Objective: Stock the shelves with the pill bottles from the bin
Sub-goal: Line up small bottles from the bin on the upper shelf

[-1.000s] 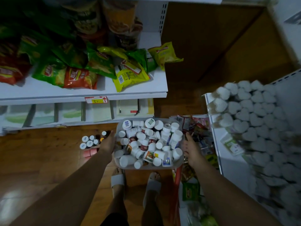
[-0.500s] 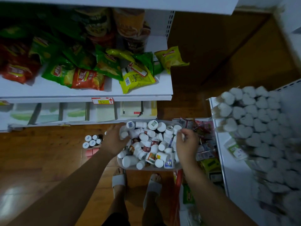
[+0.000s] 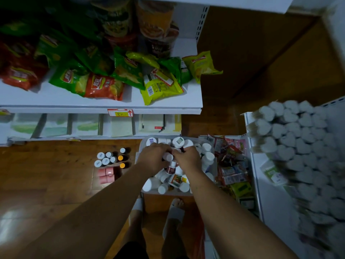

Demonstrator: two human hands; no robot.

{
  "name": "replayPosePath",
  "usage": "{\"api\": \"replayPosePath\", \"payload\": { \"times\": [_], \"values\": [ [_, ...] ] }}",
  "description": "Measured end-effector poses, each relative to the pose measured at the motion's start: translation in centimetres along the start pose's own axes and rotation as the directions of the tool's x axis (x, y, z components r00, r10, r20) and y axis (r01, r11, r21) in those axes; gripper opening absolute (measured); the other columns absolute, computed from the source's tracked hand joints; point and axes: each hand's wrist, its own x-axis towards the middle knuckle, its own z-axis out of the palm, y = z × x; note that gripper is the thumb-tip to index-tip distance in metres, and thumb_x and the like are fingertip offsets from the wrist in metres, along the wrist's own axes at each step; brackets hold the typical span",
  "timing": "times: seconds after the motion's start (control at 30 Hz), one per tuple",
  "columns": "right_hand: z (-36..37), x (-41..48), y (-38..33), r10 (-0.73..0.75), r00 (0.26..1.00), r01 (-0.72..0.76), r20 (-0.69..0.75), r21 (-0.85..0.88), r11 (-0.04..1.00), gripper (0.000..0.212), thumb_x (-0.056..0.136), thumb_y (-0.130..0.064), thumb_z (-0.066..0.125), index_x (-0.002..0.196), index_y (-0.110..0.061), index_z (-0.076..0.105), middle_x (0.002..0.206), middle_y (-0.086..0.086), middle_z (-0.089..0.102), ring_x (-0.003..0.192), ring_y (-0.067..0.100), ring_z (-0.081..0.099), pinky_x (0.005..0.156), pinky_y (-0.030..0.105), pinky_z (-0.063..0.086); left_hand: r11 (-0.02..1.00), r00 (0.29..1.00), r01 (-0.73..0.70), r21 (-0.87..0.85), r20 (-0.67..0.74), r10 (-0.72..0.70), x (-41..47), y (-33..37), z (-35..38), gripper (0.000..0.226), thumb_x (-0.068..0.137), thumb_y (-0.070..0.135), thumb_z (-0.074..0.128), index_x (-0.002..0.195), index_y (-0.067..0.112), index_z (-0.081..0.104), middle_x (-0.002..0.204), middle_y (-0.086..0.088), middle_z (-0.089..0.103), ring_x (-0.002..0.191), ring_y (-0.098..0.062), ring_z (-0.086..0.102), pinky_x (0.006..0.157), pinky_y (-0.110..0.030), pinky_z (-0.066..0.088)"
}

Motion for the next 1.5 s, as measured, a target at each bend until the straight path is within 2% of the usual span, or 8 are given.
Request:
{"api": "replayPosePath", "payload": {
  "times": [0.13, 0.27, 0.43, 0.53, 0.63, 0.93, 1.3, 1.5],
  "values": [
    [-1.1, -0.9, -0.7, 0.004, 1.0, -0.004, 0.005, 0.026, 1.0, 0.042, 0.088, -0.044, 0.074, 0.06, -0.018, 0.059, 0.057, 0.0, 0.057, 0.059, 0.023, 0.057, 0.05, 0.028, 0.032, 0.997, 0.998, -0.015, -0.081, -0.061, 0.01, 0.3, 0.0, 0.6, 0.027, 0.088, 0.029, 0.076, 0.114, 0.024, 0.074, 0.111, -0.003, 0.074, 0.104, -0.029, 0.068, 0.086, -0.042, 0.055],
    [-2.9, -2.5, -1.7, -0.062, 0.998, 0.058, 0.029, 0.117, 0.991, 0.04, 0.09, -0.034, 0.073, 0.062, -0.009, 0.06, 0.055, 0.005, 0.056, 0.053, 0.019, 0.053, 0.054, 0.03, 0.037, 0.926, 0.995, 0.059, -0.372, -0.057, -0.086, -0.9, 0.2, -1.5, 0.02, 0.094, 0.033, 0.077, 0.111, 0.026, 0.071, 0.108, 0.006, 0.074, 0.101, -0.015, 0.069, 0.086, -0.037, 0.056],
    [-8.5, -6.6, -5.8, -0.241, 0.97, 0.238, -0.028, 0.296, 0.925, 0.014, 0.094, -0.029, 0.075, 0.103, -0.02, 0.071, 0.091, -0.011, 0.07, 0.084, 0.001, 0.066, 0.069, 0.018, 0.051, 0.616, 0.974, 0.047, -0.786, -0.1, -0.201, -3.0, 3.6, -8.9, 0.021, 0.102, 0.031, 0.069, 0.116, 0.015, 0.069, 0.107, -0.006, 0.071, 0.102, -0.023, 0.075, 0.088, -0.036, 0.062],
    [-13.1, -9.7, -9.5, -0.306, 0.941, 0.337, -0.145, 0.493, 0.802, 0.02, 0.095, -0.028, 0.074, 0.114, -0.025, 0.073, 0.102, -0.006, 0.076, 0.096, 0.011, 0.073, 0.085, 0.036, 0.061, 0.425, 0.969, -0.001, -0.905, -0.107, -0.225, -4.0, 8.0, -14.1, 0.026, 0.106, 0.026, 0.061, 0.126, 0.011, 0.068, 0.102, -0.012, 0.065, 0.099, -0.026, 0.074, 0.083, -0.033, 0.062],
    [-17.9, -12.9, -13.6, -0.388, 0.9, 0.421, -0.198, 0.627, 0.655, 0.024, 0.099, -0.025, 0.069, 0.122, -0.021, 0.071, 0.097, 0.003, 0.079, 0.091, 0.018, 0.077, 0.081, 0.038, 0.064, 0.212, 0.976, -0.042, -0.976, -0.085, -0.198, -5.0, 12.8, -19.0, 0.026, 0.109, 0.026, 0.055, 0.127, 0.011, 0.067, 0.102, -0.012, 0.061, 0.091, -0.024, 0.067, 0.081, -0.032, 0.06],
    [-29.2, -20.4, -21.1, -0.585, 0.765, 0.569, -0.27, 0.71, 0.415, 0.019, 0.1, -0.031, 0.068, 0.113, -0.018, 0.075, 0.091, 0.011, 0.074, 0.082, 0.022, 0.071, 0.065, 0.035, 0.056, -0.048, 0.981, -0.191, -0.98, -0.189, -0.039, -9.1, 24.7, -30.2, 0.038, 0.111, 0.032, 0.043, 0.128, 0.006, 0.065, 0.095, -0.013, 0.059, 0.078, -0.022, 0.057, 0.067, -0.033, 0.042],
    [-31.9, -23.4, -27.3, -0.683, 0.664, 0.702, -0.304, 0.568, 0.429, 0.022, 0.095, -0.033, 0.074, 0.115, -0.022, 0.073, 0.09, 0.002, 0.079, 0.084, 0.015, 0.075, 0.062, 0.027, 0.054, 0.303, 0.88, -0.413, -0.859, -0.462, -0.112, -13.2, 25.6, -36.4, 0.029, 0.109, 0.019, 0.052, 0.129, 0.008, 0.07, 0.113, -0.016, 0.072, 0.112, -0.029, 0.074, 0.093, -0.04, 0.062],
    [-30.1, -21.9, -33.2, -0.701, 0.659, 0.724, -0.272, 0.48, 0.495, 0.014, 0.095, -0.03, 0.075, 0.108, -0.03, 0.071, 0.086, -0.004, 0.079, 0.083, 0.005, 0.074, 0.068, 0.026, 0.06, 0.676, 0.775, -0.42, -0.605, -0.627, -0.079, -11.0, 20.9, -41.1, 0.025, 0.108, 0.03, 0.057, 0.128, 0.025, 0.071, 0.114, 0.008, 0.077, 0.109, -0.01, 0.072, 0.095, -0.033, 0.06]
  ]
}}
